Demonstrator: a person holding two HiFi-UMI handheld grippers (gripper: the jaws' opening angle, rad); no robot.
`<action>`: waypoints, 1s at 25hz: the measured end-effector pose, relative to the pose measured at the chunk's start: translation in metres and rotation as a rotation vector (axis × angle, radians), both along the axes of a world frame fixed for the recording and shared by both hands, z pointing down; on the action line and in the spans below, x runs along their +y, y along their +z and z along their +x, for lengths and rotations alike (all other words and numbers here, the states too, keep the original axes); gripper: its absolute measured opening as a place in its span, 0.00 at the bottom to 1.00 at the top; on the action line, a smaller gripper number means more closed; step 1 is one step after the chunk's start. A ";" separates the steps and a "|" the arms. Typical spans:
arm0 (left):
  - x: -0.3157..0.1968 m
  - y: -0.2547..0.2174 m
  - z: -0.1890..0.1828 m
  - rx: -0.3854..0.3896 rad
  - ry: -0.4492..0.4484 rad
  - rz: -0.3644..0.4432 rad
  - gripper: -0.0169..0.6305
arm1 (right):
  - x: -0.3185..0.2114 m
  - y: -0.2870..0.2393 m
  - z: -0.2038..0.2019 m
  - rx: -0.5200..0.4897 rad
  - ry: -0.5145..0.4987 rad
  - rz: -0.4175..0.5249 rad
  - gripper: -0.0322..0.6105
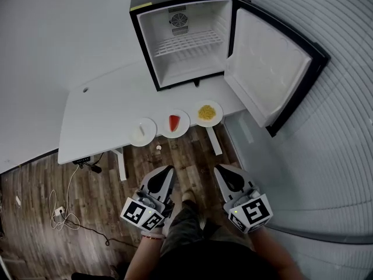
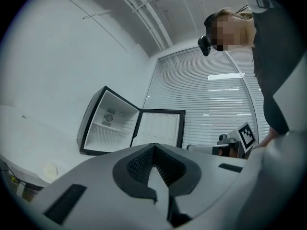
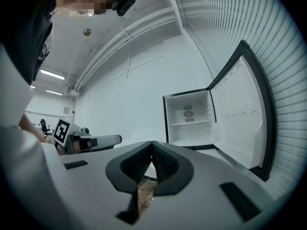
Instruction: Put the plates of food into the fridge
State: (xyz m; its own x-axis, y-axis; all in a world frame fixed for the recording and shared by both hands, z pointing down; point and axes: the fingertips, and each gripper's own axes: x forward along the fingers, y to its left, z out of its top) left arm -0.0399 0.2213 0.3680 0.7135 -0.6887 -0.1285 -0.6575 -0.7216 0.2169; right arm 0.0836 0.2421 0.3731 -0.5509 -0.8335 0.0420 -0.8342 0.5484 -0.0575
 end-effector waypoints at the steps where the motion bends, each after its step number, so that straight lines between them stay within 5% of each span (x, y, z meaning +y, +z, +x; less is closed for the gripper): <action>1: -0.008 0.000 0.000 0.001 0.003 0.002 0.04 | -0.006 0.001 -0.001 0.000 0.001 -0.002 0.06; 16: -0.124 0.019 0.000 -0.004 0.119 -0.022 0.04 | -0.118 0.019 -0.032 0.026 0.084 -0.016 0.06; 25: -0.163 0.057 0.038 0.018 0.143 -0.066 0.04 | -0.159 0.073 -0.003 0.039 0.299 -0.136 0.06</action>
State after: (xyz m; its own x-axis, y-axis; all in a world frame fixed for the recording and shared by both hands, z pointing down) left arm -0.0016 0.0583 0.4252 0.8030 -0.5876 -0.0994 -0.5447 -0.7913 0.2778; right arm 0.0802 0.0829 0.4460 -0.2789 -0.9433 0.1799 -0.9600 0.2689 -0.0781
